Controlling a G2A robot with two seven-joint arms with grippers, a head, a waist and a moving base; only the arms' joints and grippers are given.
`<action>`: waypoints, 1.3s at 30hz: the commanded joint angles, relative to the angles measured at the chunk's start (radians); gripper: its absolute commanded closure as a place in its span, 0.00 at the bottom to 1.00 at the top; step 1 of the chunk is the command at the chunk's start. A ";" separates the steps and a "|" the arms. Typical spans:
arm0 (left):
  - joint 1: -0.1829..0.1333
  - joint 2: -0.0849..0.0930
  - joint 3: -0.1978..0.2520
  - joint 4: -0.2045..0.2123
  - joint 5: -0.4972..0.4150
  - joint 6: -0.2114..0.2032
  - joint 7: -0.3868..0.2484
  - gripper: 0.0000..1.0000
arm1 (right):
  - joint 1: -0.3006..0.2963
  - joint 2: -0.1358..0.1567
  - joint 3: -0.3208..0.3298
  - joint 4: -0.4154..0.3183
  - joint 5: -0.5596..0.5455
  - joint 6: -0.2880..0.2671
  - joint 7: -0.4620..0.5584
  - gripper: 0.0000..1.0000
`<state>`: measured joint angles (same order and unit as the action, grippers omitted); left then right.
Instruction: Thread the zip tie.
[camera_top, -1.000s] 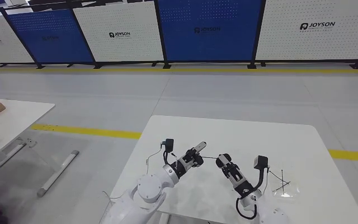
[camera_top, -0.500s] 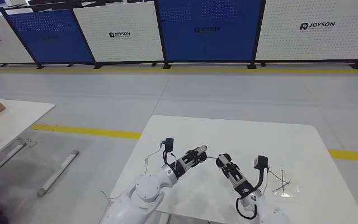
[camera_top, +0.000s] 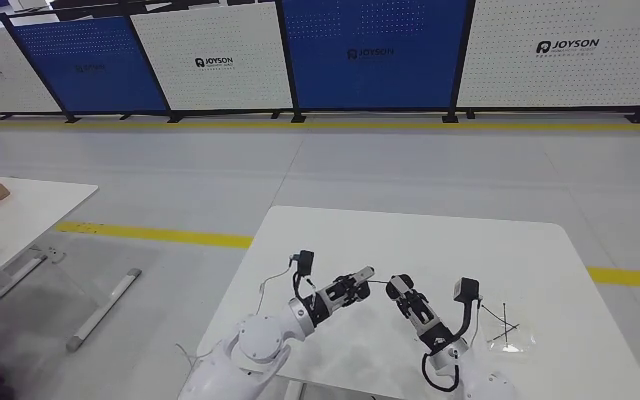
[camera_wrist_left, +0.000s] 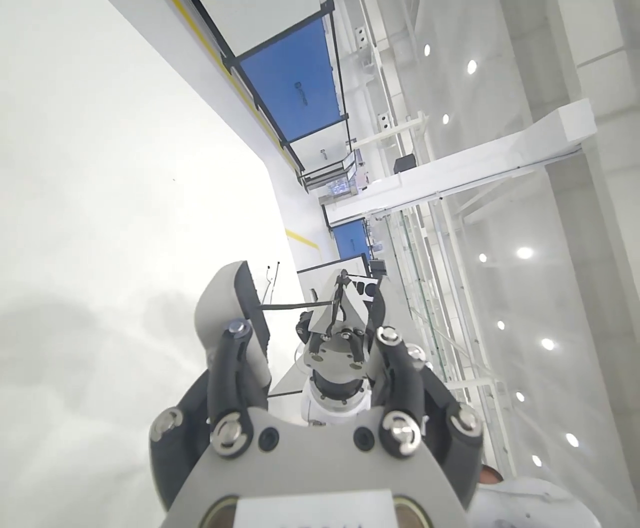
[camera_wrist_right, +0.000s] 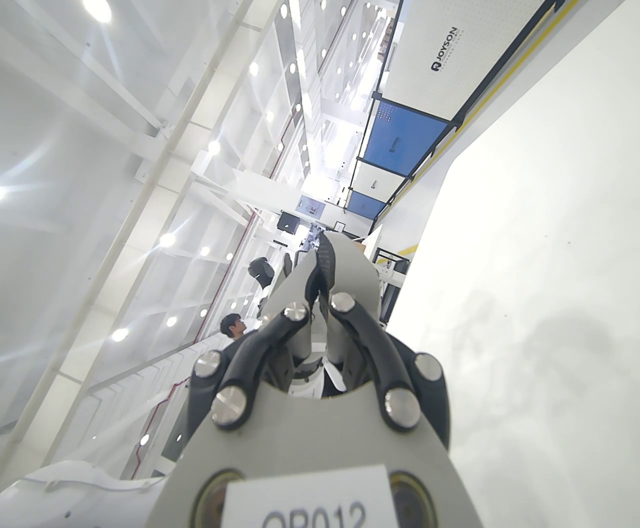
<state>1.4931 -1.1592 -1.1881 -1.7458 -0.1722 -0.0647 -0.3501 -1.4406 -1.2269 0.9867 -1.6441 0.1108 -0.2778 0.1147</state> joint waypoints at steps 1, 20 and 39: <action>0.005 -0.001 0.006 0.002 0.011 0.007 0.021 0.52 | 0.000 0.000 0.000 0.000 0.000 0.000 0.000 1.00; 0.020 -0.001 0.023 -0.015 -0.021 -0.013 0.025 0.62 | -0.001 -0.012 -0.001 0.004 -0.024 0.018 -0.011 1.00; 0.022 0.002 0.028 -0.019 -0.022 -0.017 0.004 0.66 | -0.001 -0.012 -0.001 0.004 -0.024 0.018 -0.011 1.00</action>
<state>1.5131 -1.1583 -1.1612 -1.7641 -0.1998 -0.0828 -0.3412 -1.4416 -1.2393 0.9855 -1.6401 0.0863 -0.2597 0.1036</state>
